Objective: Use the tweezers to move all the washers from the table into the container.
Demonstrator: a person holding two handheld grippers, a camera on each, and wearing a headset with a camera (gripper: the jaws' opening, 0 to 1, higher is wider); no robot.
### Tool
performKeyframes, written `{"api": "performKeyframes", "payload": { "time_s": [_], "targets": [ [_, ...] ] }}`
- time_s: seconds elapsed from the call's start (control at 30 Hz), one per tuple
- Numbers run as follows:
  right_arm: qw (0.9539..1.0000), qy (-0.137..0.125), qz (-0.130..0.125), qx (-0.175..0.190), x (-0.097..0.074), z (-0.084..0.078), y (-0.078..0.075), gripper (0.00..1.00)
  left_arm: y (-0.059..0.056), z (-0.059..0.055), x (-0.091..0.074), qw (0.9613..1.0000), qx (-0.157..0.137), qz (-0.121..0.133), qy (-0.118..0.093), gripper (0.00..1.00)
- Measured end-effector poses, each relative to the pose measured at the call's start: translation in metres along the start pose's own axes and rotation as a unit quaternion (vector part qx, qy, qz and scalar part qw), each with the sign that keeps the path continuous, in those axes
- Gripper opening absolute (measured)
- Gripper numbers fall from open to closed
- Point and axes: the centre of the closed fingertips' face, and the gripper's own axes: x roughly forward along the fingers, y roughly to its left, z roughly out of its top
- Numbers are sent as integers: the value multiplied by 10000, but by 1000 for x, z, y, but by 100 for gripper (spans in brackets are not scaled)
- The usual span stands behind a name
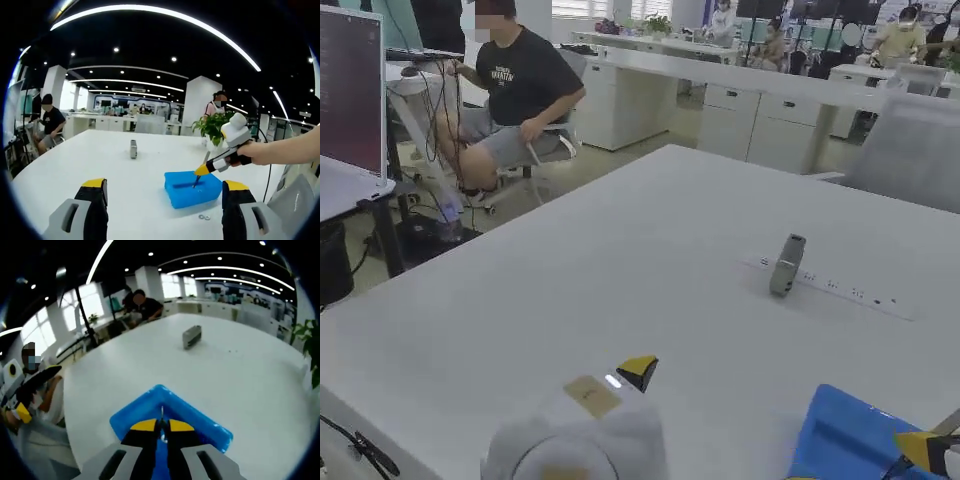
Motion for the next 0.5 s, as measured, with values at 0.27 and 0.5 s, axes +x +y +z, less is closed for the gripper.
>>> {"api": "performKeyframes", "payload": {
  "time_s": [0.27,0.5],
  "targets": [
    [9994,2,-322,85,3,-10,-4,3,-8,-7,3,9991,301,-270,141,96],
    [9988,-164,-408,230,1,-6,-6,3,-5,-9,3,9995,186,-196,172,92]
  ]
}}
